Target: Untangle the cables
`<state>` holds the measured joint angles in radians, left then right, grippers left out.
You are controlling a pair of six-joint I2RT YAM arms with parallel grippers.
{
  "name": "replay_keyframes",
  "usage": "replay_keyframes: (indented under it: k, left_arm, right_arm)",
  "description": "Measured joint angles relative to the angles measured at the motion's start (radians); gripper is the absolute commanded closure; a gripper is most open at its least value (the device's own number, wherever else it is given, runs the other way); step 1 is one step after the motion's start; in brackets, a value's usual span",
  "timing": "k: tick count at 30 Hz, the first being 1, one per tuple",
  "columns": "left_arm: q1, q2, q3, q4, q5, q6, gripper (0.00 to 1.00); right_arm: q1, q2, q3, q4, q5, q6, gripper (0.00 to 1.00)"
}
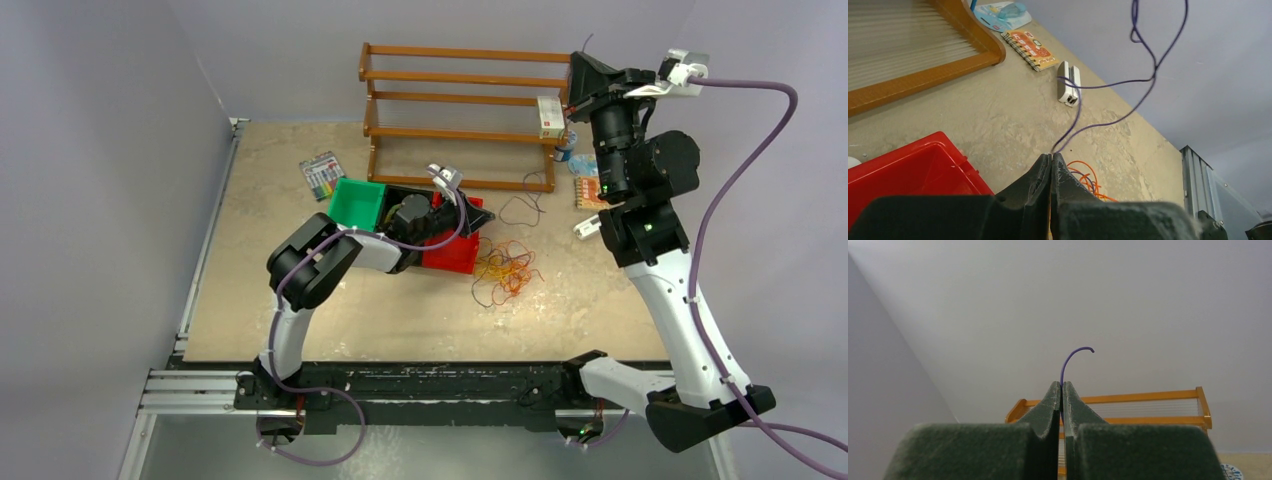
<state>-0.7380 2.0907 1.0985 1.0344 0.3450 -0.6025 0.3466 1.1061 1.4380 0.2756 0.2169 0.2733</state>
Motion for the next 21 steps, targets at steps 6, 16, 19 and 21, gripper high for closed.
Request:
replay_keyframes:
  k: [6,16,19,21]
  left_arm:
    - [0.0,0.0,0.009,-0.02,-0.02,0.016,1.0]
    - [0.0,-0.019,0.009,-0.035,-0.011,0.04,0.54]
    - [0.0,-0.047,0.008,-0.034,-0.001,0.049,0.49]
    - [0.0,-0.068,0.005,-0.034,0.0,0.051,0.49]
  right_arm:
    - [0.0,0.0,0.0,0.0,0.0,0.0,1.0]
    - [0.0,0.0,0.0,0.0,0.0,0.003,1.0]
    - [0.0,0.0,0.0,0.0,0.0,0.003,1.0]
    - [0.0,0.0,0.0,0.0,0.0,0.003,1.0]
